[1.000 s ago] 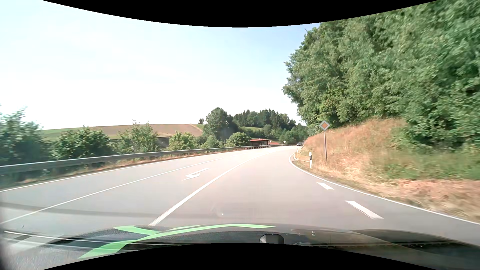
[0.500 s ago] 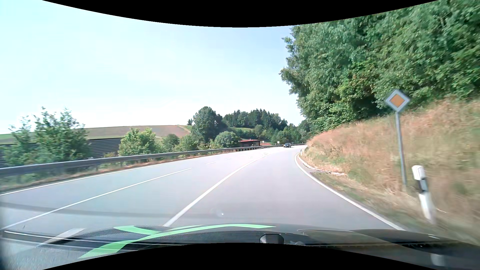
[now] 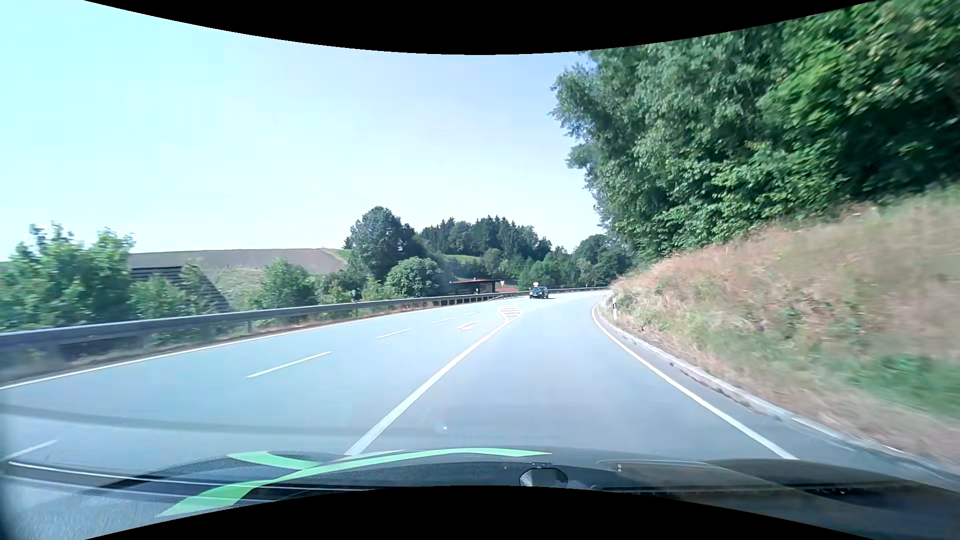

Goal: Follow the waypoints while adhering to traffic rules and regulations

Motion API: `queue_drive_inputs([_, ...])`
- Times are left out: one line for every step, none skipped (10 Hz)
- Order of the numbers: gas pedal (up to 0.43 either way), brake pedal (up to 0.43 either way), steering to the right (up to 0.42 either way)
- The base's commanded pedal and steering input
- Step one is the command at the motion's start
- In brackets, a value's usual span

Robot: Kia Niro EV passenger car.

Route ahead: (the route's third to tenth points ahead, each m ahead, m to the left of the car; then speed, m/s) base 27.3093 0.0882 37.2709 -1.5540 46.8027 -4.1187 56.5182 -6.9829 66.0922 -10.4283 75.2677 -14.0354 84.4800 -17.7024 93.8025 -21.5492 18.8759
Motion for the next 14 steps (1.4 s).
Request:
queue_drive_inputs([0.059, 0.000, 0.034])
queue_drive_inputs([0.059, 0.000, 0.033])
queue_drive_inputs([0.059, 0.000, 0.033])
queue_drive_inputs([0.079, 0.000, 0.034])
queue_drive_inputs([0.087, 0.000, 0.034])
queue_drive_inputs([0.098, 0.000, 0.034])
queue_drive_inputs([0.110, 0.000, 0.034])
queue_drive_inputs([0.118, 0.000, 0.033])
queue_drive_inputs([0.130, 0.000, 0.031])
queue_drive_inputs([0.130, 0.000, 0.028])
queue_drive_inputs([0.138, 0.000, 0.025])
queue_drive_inputs([0.150, 0.000, 0.026])
queue_drive_inputs([0.169, 0.000, 0.026])
queue_drive_inputs([0.169, 0.000, 0.026])
